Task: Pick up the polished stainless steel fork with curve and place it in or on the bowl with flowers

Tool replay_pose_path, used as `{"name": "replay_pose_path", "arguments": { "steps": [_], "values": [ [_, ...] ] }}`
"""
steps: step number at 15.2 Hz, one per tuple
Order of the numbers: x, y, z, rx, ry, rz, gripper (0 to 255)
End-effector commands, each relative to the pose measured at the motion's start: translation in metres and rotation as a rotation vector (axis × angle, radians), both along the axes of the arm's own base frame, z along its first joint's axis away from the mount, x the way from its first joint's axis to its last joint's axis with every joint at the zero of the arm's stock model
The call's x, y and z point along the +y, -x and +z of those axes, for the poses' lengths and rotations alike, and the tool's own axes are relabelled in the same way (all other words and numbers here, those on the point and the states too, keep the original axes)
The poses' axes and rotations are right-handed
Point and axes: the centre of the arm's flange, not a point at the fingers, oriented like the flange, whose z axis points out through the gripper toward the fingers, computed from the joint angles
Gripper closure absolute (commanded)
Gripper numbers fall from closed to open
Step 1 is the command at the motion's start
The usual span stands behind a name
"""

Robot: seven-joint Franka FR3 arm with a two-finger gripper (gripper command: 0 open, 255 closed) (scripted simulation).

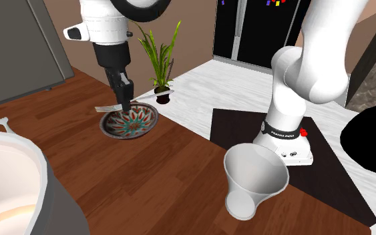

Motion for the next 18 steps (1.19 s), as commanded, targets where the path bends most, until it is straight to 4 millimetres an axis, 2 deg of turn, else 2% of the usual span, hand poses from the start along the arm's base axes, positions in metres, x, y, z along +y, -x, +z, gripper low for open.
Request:
{"name": "replay_pose_path", "arguments": {
  "steps": [1, 7, 15, 16, 18],
  "values": [
    [0.0, 0.0, -0.01, -0.001, 0.0, 0.0, 255],
    [0.0, 0.0, -0.042, -0.001, 0.0, 0.0, 255],
    [0.0, 0.0, -0.044, 0.0, 0.0, 0.0, 255],
    [0.0, 0.0, -0.044, 0.0, 0.0, 0.0, 0],
    [0.0, 0.0, -0.044, 0.0, 0.0, 0.0, 0]
  ]
}}
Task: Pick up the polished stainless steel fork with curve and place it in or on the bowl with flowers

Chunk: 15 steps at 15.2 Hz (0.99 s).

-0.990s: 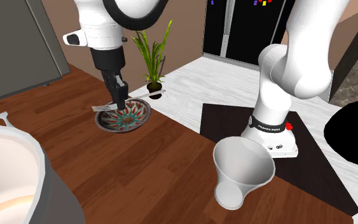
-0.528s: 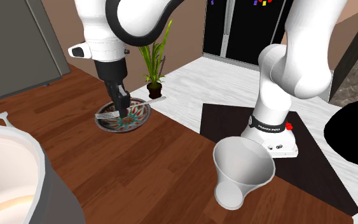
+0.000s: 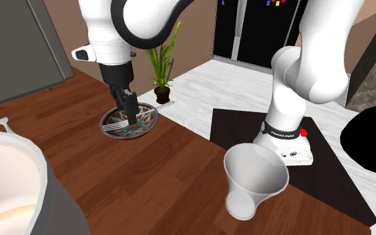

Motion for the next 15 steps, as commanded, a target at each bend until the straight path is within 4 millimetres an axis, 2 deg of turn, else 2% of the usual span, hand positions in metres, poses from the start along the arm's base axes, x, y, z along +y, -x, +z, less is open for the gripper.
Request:
{"name": "replay_pose_path", "arguments": {
  "steps": [1, 3, 7, 15],
  "values": [
    [0.0, 0.0, 0.0, 0.0, 0.0, 0.0, 0],
    [0.0, 0.0, 0.0, 0.0, 0.0, 0.0, 0],
    [-0.003, 0.001, 0.05, 0.0, 0.0, 0.0, 0],
    [-0.003, 0.001, 0.05, 0.0, 0.0, 0.0, 0]
  ]
}}
